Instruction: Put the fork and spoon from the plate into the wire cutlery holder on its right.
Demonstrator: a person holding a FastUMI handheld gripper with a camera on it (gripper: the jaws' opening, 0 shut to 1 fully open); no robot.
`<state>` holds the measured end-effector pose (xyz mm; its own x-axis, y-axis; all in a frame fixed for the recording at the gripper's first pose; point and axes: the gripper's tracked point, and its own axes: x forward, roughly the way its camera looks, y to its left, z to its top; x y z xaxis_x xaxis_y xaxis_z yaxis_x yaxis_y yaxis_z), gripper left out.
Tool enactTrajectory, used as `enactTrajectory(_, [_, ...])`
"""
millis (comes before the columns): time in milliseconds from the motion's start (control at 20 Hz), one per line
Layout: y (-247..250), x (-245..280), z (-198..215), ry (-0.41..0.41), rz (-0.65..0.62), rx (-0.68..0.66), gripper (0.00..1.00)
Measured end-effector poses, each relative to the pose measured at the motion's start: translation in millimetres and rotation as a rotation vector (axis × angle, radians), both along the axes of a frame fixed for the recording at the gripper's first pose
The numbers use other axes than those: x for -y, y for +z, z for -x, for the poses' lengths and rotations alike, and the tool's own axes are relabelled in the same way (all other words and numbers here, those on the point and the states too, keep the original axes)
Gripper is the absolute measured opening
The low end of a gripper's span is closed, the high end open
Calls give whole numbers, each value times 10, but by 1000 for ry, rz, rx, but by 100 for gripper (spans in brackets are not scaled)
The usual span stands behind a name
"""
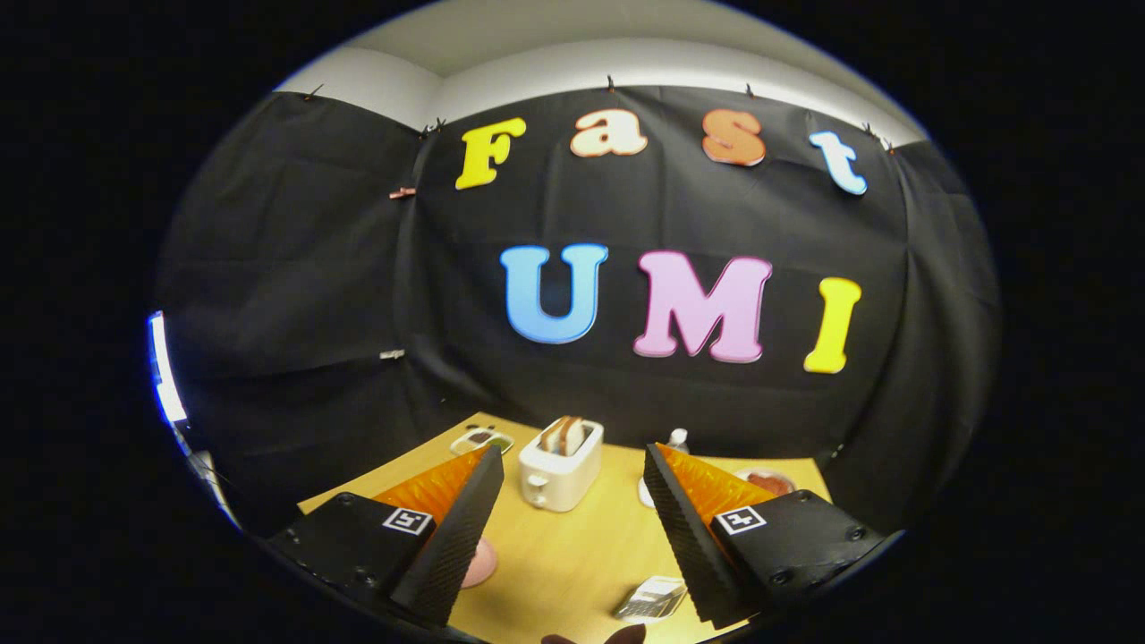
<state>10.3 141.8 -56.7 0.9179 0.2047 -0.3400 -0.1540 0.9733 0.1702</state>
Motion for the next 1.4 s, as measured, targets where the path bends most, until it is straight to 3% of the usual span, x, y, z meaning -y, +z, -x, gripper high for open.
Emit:
enactTrajectory(400, [-1224, -1183, 401, 164, -129, -546, 97])
enactTrajectory(650, [-2173, -1818, 624, 254, -88, -802, 81])
enactTrajectory(850, [-2770, -2148, 625, 262, -43, -920, 69])
enactTrajectory(1050, [-3278, -2333, 672, 254, 18, -1003, 69])
enactTrajectory(1150, [-3439, -2383, 699, 234, 29, -1039, 56])
enactTrajectory(1400, [-3647, -2407, 657, 185, 61, -1075, 55])
